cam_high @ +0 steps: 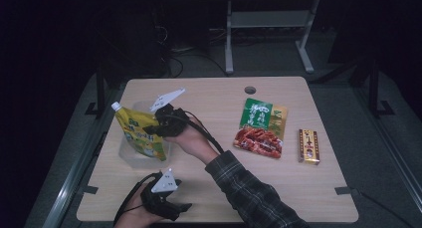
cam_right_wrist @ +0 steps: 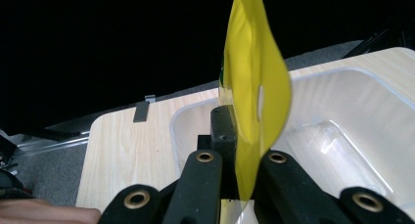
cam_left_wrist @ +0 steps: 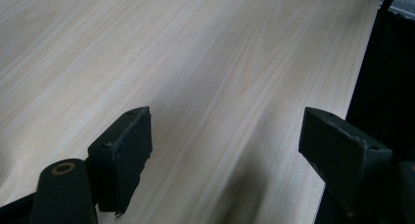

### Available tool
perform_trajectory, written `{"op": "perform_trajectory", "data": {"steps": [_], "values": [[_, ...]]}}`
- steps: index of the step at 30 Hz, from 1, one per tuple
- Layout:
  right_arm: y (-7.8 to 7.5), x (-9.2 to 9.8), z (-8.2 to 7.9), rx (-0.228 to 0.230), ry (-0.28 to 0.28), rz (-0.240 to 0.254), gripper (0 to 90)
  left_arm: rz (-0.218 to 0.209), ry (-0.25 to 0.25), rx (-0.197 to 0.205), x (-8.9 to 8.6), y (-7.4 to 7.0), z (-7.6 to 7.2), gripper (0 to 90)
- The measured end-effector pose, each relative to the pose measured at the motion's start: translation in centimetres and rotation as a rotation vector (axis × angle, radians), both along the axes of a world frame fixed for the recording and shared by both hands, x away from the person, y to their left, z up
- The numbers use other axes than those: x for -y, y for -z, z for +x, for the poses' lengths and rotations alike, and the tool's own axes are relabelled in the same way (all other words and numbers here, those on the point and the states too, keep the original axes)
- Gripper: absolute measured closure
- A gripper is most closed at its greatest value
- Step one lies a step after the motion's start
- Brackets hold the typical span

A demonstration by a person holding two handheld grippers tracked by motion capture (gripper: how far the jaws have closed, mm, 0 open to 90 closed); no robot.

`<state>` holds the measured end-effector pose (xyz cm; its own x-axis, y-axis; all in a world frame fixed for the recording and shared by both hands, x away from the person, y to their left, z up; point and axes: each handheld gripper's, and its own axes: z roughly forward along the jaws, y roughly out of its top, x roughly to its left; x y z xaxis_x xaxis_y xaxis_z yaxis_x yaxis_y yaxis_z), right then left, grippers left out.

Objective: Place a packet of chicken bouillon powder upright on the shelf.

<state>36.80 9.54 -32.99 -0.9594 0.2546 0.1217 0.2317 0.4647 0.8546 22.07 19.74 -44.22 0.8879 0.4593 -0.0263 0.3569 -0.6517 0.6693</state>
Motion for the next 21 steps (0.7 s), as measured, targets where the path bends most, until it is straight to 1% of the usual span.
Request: {"op": "perform_trajectory", "data": {"steps": [1, 3, 4, 7, 11, 16, 19, 20, 21], "values": [[0.1, -0.1, 0.0, -0.002, -0.002, -0.004, 89.8, 0.000, 0.001, -0.001, 0.0, 0.0, 0.0, 19.6], [0.4, -0.3, -0.1, -0.020, -0.001, -0.007, 89.8, -0.002, 0.000, -0.003, 0.0, 0.0, 0.0, 19.6], [0.5, -0.3, -0.1, -0.017, -0.003, -0.010, 89.8, -0.004, 0.000, -0.004, 0.0, 0.0, 0.0, 19.5], [0.8, -0.6, -0.3, -0.026, -0.011, -0.017, 89.8, -0.003, 0.001, -0.006, 0.0, 0.1, 0.0, 19.5], [1.1, -1.0, -0.3, -0.018, -0.013, -0.031, 89.8, -0.002, 0.002, -0.007, 0.1, 0.1, -0.1, 19.3], [1.6, -1.3, -0.6, -0.030, -0.021, -0.049, 89.8, -0.004, 0.004, -0.002, 0.1, 0.1, 0.0, 19.3], [2.1, -1.6, -0.7, -0.014, -0.025, -0.080, 89.7, -0.002, 0.000, -0.008, 0.1, 0.1, 0.0, 19.2], [2.2, -1.6, -0.7, -0.024, -0.029, -0.070, 89.6, -0.001, 0.000, -0.008, 0.1, 0.1, 0.0, 19.2], [2.2, -1.6, -0.8, -0.020, -0.029, -0.072, 89.4, -0.002, 0.000, -0.009, 0.1, 0.1, 0.0, 19.2]]}}
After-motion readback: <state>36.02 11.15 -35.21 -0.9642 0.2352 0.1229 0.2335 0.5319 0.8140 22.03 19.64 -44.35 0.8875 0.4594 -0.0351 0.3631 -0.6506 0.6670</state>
